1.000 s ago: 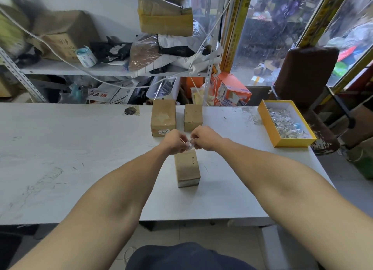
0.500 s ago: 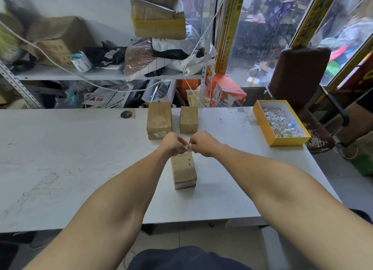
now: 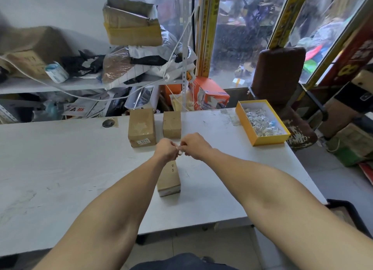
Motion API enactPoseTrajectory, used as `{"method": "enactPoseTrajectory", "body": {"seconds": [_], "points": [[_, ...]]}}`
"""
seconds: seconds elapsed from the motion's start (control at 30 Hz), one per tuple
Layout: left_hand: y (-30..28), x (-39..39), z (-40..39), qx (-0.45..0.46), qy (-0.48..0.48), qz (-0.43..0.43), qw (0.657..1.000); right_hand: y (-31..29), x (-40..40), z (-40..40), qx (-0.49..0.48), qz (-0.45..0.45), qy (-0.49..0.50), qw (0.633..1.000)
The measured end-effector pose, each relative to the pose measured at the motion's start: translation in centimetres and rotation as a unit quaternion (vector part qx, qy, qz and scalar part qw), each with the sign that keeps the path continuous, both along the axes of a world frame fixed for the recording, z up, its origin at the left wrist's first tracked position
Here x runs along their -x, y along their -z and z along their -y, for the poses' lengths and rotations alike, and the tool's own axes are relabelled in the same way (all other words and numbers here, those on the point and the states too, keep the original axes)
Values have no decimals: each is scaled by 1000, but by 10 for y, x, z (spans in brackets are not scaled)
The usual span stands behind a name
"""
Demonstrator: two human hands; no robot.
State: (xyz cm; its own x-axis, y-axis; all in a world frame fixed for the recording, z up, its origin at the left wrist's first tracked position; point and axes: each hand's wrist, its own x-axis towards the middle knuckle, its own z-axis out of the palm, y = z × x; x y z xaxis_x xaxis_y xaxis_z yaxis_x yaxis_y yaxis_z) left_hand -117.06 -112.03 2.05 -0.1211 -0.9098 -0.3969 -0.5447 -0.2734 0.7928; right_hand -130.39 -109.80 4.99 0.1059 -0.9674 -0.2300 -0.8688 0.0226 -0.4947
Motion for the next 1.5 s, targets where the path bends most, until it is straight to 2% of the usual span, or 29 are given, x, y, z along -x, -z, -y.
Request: {"method": "enactPoseTrajectory", "body": {"seconds": [0.2, 0.3, 0.53, 0.6, 0.67, 0.77, 0.87, 1.2, 1.3, 1.4, 1.5], "points": [[4, 16, 1, -10, -11, 16, 1000, 2, 19, -5, -30, -22, -48, 998], [2, 27, -1, -17, -2, 14, 1000, 3, 28, -6, -33, -14, -35, 999], [-2, 53, -4, -63, 32, -81, 994, 11, 67, -2, -21, -2, 9, 1000], [2, 61, 1, -42, 37, -65, 996, 13, 77, 1, -19, 10, 18, 1000], [6, 70, 11, 5, 64, -14, 998, 18, 84, 7, -26, 4, 9, 1000], [4, 89, 29, 100, 155, 103, 977, 26, 97, 18, -49, 1, 19, 999], [4, 111, 52, 126, 197, 136, 963, 24, 113, 24, -57, -22, 26, 998], [1, 199, 90, 109, 293, 94, 945, 19, 194, 41, -43, -114, 83, 989], [-1, 236, 98, 123, 294, 96, 943, 17, 228, 49, -66, -86, 89, 990], [-9, 284, 104, 145, 284, 101, 942, 10, 268, 57, -52, -25, 101, 993], [-14, 332, 112, 151, 270, 110, 944, 8, 314, 70, -42, -6, 105, 994]]}}
